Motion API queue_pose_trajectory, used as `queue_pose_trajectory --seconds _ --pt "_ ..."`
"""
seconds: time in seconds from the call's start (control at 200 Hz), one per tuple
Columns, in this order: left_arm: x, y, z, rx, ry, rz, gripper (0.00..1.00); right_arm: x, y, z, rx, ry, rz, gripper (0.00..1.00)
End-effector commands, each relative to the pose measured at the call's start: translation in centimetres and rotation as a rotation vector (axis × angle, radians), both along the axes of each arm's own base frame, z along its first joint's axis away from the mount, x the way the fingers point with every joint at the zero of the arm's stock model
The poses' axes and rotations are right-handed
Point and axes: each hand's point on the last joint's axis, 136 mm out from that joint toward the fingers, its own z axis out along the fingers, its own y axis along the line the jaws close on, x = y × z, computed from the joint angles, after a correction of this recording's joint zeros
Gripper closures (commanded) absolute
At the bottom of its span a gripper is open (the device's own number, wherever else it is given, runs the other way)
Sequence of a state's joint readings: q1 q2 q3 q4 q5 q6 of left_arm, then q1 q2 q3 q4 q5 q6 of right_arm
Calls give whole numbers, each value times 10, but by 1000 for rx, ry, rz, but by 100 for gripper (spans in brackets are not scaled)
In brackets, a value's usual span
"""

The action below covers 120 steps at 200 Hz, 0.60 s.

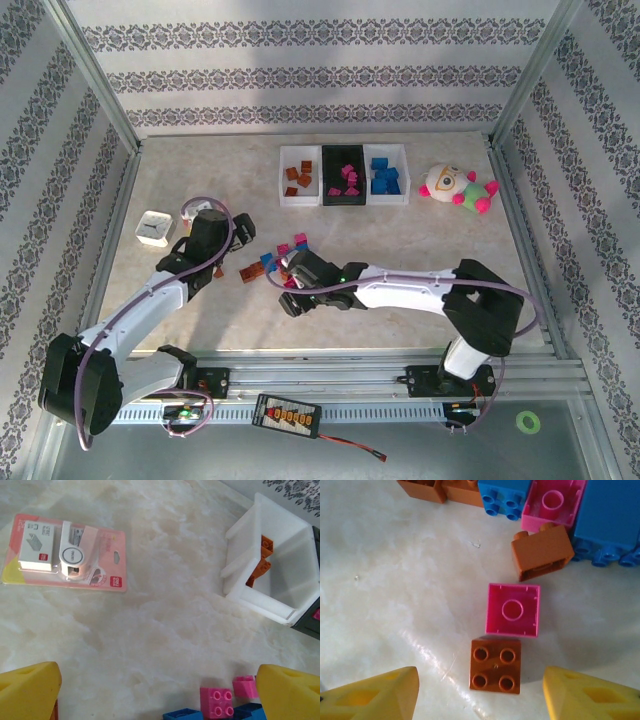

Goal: Sort the legos into containers by color

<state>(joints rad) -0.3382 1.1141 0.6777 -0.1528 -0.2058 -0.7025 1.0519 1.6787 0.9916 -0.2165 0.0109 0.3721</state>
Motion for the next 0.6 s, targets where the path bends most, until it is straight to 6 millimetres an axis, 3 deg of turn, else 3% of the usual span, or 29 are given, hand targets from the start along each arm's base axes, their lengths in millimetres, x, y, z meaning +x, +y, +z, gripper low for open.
queue_pose_trajectory --seconds 0.0,0.32,0.595 --pt "-9 6 -10 -15 44 14 1 0 1 -7 -64 12 -11 37" --pt "-9 6 -9 -25 42 9 1 3 3 -37 -193 60 -23 42" --pt "-6 0 -4 -15 29 -39 1 5 -4 -36 -230 43 -40 60"
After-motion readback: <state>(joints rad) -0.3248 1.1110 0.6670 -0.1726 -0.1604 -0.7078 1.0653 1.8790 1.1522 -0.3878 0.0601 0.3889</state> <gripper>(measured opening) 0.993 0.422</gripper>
